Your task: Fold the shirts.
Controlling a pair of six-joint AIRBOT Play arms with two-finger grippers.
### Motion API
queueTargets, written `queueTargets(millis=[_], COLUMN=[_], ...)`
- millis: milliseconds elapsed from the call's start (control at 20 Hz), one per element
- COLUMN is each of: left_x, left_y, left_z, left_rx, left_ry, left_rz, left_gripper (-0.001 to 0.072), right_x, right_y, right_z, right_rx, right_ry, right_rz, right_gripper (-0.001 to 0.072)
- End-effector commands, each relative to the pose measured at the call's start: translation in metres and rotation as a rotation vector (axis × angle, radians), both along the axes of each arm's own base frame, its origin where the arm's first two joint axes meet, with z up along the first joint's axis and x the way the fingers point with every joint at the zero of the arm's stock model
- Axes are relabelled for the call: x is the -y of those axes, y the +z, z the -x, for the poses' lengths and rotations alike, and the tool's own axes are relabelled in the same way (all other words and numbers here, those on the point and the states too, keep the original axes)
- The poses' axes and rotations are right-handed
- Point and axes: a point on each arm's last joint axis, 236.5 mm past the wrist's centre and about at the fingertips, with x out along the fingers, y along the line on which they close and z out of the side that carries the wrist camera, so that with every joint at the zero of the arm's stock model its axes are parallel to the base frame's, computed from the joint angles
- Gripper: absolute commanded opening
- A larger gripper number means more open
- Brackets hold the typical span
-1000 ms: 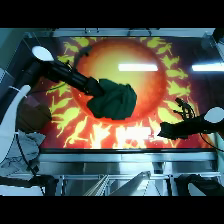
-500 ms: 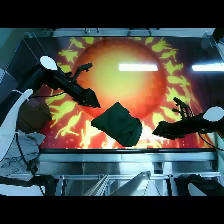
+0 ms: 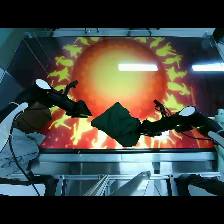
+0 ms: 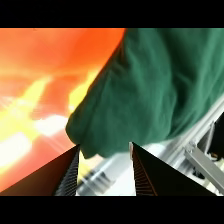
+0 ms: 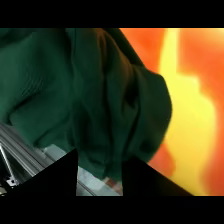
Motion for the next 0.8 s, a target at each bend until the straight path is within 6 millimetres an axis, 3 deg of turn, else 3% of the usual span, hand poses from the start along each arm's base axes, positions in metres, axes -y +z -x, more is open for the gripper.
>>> queueTargets(millis=[0,100,150,200,300,400,500,650,700,750], left_x=[0.006,0.020,0.028,0.036,0.053,0.064,0.074,0.072,0.067,0.062], left_y=[-0.023,-0.029,-0.031,-0.034,-0.032,-0.009,0.044,0.161,0.209,0.259], left_z=[-0.010,-0.009,-0.007,-0.004,0.006,0.013,0.007,-0.016,-0.023,-0.025], left_rx=[0.065,0.054,0.039,0.023,-0.024,-0.039,0.011,0.217,0.318,0.443], left_ry=[0.048,0.005,-0.025,-0.059,-0.140,-0.235,-0.285,-0.255,-0.223,-0.198], left_rz=[-0.029,-0.027,-0.021,-0.015,0.014,0.057,0.147,0.288,0.333,0.386], left_gripper=[0.0345,0.0345,0.0344,0.0342,0.0013,0.0013,0.0012,0.0013,0.0013,0.0013], right_x=[-0.026,-0.031,-0.033,-0.035,-0.039,-0.043,-0.040,-0.007,0.006,0.017], right_y=[-0.004,0.004,0.008,0.012,0.023,0.044,0.088,0.185,0.223,0.283], right_z=[-0.019,-0.021,-0.019,-0.016,-0.008,-0.002,-0.010,-0.044,-0.060,-0.073], right_rx=[0.028,0.038,0.036,0.029,0.019,0.028,0.095,0.268,0.365,0.513], right_ry=[-0.051,-0.053,-0.038,-0.024,0.015,0.057,0.102,0.099,0.059,0.009], right_rz=[-0.138,-0.178,-0.193,-0.211,-0.256,-0.313,-0.393,-0.476,-0.488,-0.555], right_gripper=[0.0274,0.0126,0.0119,0.0055,0.0014,0.0014,0.0013,0.0014,0.0014,0.0014])
